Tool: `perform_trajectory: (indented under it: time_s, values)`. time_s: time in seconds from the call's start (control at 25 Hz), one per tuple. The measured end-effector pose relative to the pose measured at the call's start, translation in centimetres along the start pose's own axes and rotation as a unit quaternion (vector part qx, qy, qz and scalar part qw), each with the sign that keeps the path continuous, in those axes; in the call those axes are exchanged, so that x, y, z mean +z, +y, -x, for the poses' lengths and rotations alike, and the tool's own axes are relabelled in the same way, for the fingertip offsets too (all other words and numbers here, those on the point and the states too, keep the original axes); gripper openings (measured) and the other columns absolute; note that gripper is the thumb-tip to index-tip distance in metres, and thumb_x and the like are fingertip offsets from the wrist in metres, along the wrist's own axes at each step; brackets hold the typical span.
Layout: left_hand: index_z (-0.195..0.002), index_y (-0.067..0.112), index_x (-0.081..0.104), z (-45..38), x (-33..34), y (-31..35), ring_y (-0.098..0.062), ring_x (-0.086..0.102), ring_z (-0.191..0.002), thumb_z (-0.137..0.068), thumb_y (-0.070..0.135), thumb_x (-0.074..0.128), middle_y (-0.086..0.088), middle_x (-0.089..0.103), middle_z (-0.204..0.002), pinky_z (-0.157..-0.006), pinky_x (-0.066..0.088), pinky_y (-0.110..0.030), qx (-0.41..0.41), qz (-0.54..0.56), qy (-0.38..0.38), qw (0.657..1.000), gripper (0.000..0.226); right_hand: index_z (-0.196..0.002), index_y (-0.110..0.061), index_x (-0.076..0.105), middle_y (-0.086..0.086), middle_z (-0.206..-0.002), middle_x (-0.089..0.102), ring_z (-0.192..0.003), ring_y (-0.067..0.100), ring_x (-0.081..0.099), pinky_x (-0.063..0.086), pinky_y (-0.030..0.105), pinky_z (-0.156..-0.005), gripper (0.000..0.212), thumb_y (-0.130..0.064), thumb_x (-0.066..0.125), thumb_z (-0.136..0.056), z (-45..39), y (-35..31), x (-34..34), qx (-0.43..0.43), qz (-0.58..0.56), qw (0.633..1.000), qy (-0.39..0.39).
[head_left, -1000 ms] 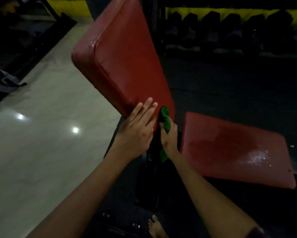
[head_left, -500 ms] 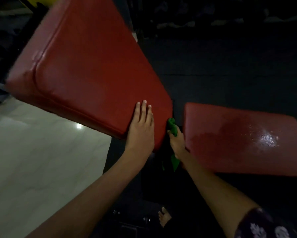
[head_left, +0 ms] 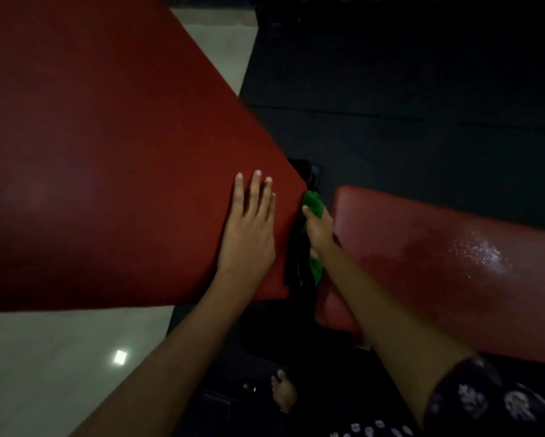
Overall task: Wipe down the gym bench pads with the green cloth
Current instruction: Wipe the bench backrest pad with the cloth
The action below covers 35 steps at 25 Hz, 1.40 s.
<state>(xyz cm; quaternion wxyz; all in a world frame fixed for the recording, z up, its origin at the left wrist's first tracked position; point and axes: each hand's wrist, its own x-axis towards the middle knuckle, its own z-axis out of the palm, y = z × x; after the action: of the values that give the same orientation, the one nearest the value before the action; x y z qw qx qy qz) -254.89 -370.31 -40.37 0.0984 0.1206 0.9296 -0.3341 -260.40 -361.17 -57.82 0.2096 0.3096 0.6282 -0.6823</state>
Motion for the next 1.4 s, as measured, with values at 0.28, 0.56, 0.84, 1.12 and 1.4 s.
perform_trajectory:
  time_s: [0.28, 0.56, 0.84, 1.12, 1.4]
  values:
    - [-0.144, -0.003, -0.003, -0.7, 1.5, 0.8, -0.036, -0.001, -0.144, -0.093, 0.030, 0.008, -0.019, 0.002, -0.157, -0.101, -0.022, -0.063, -0.033, -0.076, 0.029, 0.996, 0.062, -0.131, -0.015, 0.053, 0.011, -0.130, 0.050, -0.122, 0.025, 0.046, 0.036, 0.033, -0.104, 0.049, -0.027, 0.061, -0.085, -2.6, -5.2, 1.5, -0.317, 0.139, 0.932, -0.104]
    - [-0.147, -0.004, 0.000, -0.8, 2.6, 1.3, -0.035, 0.003, -0.144, -0.097, 0.033, 0.008, -0.020, 0.002, -0.156, -0.105, -0.014, -0.064, -0.043, -0.132, 0.049, 0.989, 0.062, -0.130, -0.010, 0.054, 0.007, -0.119, 0.060, -0.114, 0.023, 0.056, 0.044, 0.033, -0.099, 0.038, -0.011, 0.057, -0.091, -6.6, -5.1, -1.1, -0.023, 0.131, 0.985, -0.107]
    - [-0.146, -0.003, 0.002, -1.3, 2.5, 1.8, -0.038, -0.007, -0.139, -0.098, 0.031, 0.010, -0.022, -0.002, -0.154, -0.104, -0.015, -0.067, -0.060, -0.137, 0.044, 0.988, 0.060, -0.117, -0.015, 0.060, 0.004, -0.109, 0.064, -0.100, 0.015, 0.061, 0.049, 0.027, -0.090, 0.034, -0.007, 0.063, -0.084, -2.1, -16.3, 2.4, -0.241, 0.117, 0.906, -0.328]
    - [-0.148, 0.001, 0.007, -1.2, 2.2, 1.7, -0.036, -0.001, -0.143, -0.097, 0.032, 0.022, -0.019, 0.003, -0.156, -0.107, -0.015, -0.064, -0.077, -0.103, 0.047, 0.991, 0.062, -0.130, -0.007, 0.053, 0.013, -0.126, 0.058, -0.111, 0.021, 0.056, 0.044, 0.035, -0.101, 0.045, -0.001, 0.060, -0.086, -4.0, -11.8, 0.0, -0.092, 0.130, 0.958, -0.238]
    - [-0.143, 0.009, 0.035, -1.0, 1.6, 1.2, -0.029, 0.027, -0.141, -0.088, 0.019, 0.015, -0.011, 0.030, -0.152, -0.112, 0.000, -0.057, -0.071, -0.034, 0.056, 0.995, 0.060, -0.133, -0.020, 0.054, 0.006, -0.129, 0.056, -0.118, 0.019, 0.053, 0.042, 0.035, -0.104, 0.056, -0.009, 0.068, -0.080, 0.5, -6.3, -0.5, -0.127, 0.118, 0.973, -0.152]
